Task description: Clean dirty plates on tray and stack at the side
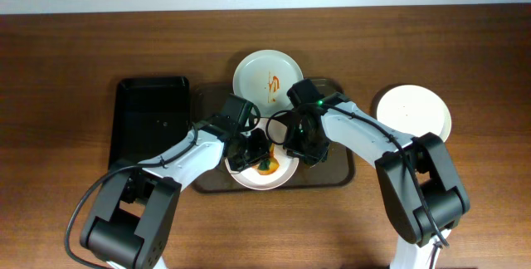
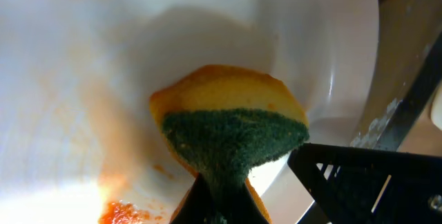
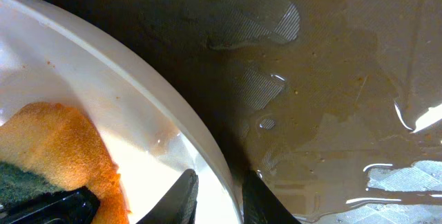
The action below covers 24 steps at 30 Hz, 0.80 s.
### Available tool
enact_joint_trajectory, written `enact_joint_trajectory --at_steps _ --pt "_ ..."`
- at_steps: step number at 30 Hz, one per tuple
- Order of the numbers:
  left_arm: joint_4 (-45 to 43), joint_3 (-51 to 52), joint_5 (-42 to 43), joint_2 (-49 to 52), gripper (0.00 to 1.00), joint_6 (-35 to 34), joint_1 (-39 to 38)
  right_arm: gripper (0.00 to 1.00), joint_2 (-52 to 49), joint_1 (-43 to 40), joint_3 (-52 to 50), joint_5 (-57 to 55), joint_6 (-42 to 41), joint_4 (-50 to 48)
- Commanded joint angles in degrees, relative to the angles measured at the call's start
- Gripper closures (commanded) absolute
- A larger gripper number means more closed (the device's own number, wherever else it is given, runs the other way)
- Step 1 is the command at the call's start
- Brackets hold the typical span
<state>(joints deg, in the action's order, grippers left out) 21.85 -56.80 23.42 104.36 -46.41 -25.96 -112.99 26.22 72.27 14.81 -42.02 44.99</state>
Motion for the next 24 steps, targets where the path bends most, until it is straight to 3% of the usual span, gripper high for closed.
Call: enact_joint_trajectory --at_steps 1,7,14,24 --pt "-0.2 1.9 -3.0 0.2 1.00 -3.0 -1.2 0.76 -1.0 -0.7 -1.0 -4.7 0.0 0.7" --pt "-5.9 4.5 -5.8 0.2 1.00 -5.0 -3.9 0.76 -1.0 -0.7 -1.0 -4.7 0.0 0.7" --pt "-5.7 4.5 -13.8 0.2 1.00 -5.5 -4.7 0.76 -1.0 -0.7 -1.0 -4.8 0.0 1.1" --pt "-3.2 4.5 -23.6 0.1 1.00 -5.4 0.2 0.76 -1.0 -0.7 -1.0 -4.8 0.0 1.4"
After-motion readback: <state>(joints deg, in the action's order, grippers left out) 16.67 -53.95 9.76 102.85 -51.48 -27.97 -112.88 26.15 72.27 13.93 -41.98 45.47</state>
